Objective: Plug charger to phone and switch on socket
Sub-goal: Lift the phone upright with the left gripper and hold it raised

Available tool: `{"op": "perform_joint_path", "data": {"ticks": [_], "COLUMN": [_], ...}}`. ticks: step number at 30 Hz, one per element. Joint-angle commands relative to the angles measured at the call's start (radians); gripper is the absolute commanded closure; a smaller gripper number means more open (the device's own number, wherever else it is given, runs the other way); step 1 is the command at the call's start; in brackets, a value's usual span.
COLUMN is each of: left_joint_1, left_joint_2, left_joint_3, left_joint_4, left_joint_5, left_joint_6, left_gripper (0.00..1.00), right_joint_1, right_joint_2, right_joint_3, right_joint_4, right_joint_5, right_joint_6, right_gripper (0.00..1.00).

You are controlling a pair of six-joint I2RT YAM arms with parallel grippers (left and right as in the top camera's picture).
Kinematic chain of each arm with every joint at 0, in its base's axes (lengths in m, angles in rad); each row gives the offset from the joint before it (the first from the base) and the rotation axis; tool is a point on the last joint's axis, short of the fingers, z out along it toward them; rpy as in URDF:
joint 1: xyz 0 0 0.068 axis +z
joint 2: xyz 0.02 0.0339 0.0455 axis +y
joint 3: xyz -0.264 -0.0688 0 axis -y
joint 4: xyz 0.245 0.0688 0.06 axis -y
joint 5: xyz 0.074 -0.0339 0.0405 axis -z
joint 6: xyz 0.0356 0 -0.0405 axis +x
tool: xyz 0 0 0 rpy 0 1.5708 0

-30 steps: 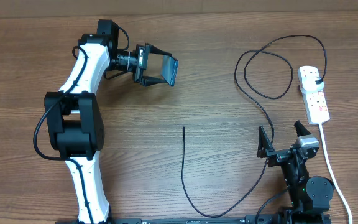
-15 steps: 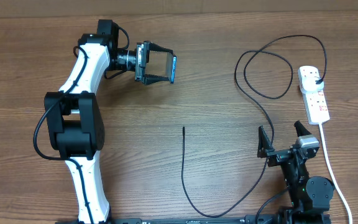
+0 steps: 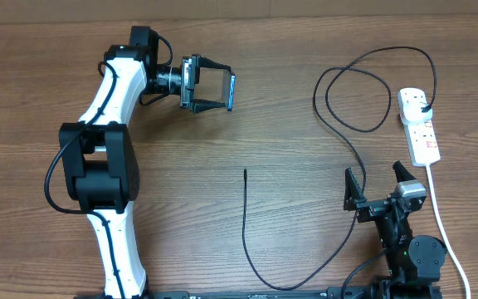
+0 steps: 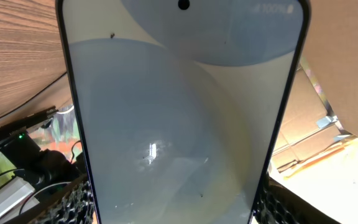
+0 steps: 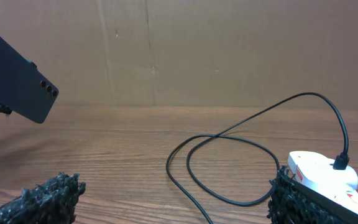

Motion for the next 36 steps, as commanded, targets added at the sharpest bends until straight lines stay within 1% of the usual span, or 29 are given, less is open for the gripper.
{"op": "perform_joint_path", "data": {"ticks": [1, 36], "left_joint_1": [-0.001, -0.001], "left_joint_2": [0.003, 0.003], "left_joint_3": [0.03, 0.03], "left_joint_4": [0.0, 0.0], "left_joint_5": [0.061, 0.064], "left_joint_6": [0.019, 0.038], "left_gripper": [0.96, 0.96], "right_joint_1": [0.008, 0.008], "right_joint_2": [-0.008, -0.008], "right_joint_3": [-0.011, -0.011], "right_joint_4": [0.004, 0.004], "right_joint_5": [0.01, 0.01], "right_joint_6": [-0.005, -0.005], "right_gripper": [0.0, 0.0]}}
